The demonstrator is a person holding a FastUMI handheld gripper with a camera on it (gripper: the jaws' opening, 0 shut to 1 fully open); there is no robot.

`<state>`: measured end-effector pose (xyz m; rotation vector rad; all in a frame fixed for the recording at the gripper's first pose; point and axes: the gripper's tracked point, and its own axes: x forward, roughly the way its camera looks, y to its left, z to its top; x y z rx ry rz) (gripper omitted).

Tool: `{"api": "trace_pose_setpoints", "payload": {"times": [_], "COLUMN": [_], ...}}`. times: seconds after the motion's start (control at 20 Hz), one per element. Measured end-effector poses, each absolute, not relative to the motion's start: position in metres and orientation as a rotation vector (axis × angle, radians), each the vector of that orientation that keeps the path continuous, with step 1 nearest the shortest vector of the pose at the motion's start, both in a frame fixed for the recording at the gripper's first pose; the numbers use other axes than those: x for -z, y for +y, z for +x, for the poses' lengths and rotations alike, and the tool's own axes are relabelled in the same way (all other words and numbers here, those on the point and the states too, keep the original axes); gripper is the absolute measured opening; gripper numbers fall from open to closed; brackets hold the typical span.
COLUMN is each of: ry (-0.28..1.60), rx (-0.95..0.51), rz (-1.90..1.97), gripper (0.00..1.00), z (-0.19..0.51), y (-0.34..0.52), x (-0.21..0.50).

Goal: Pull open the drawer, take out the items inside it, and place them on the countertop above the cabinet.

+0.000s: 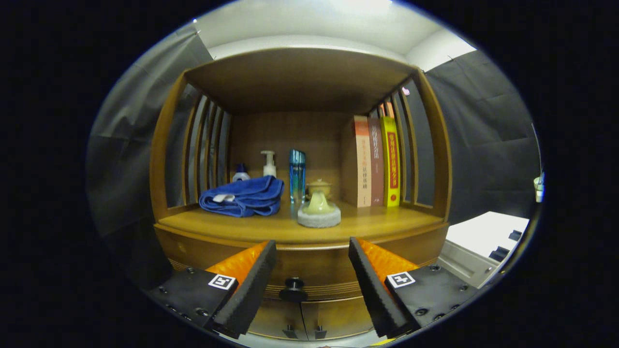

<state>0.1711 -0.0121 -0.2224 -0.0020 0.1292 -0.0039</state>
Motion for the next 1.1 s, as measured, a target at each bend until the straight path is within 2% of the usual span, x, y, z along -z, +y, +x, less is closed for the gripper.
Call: {"api": "trace_pose_setpoints", "payload": {"times": [0.3, 0.5, 0.7, 1.1], "ry": [0.117, 0.083, 0.007, 0.008], "rx": [0.007, 0.085, 0.066, 0.045], "rz": [0.105, 0.151, 0.206, 0.035], "gripper": [0.98, 0.98, 0.98, 0.98], "z": [0.115, 0.080, 0.037, 0.018], "y": [-0.020, -0.054, -0.076, -0.082], "x": [0.114, 0.045, -0.022, -0.026]}}
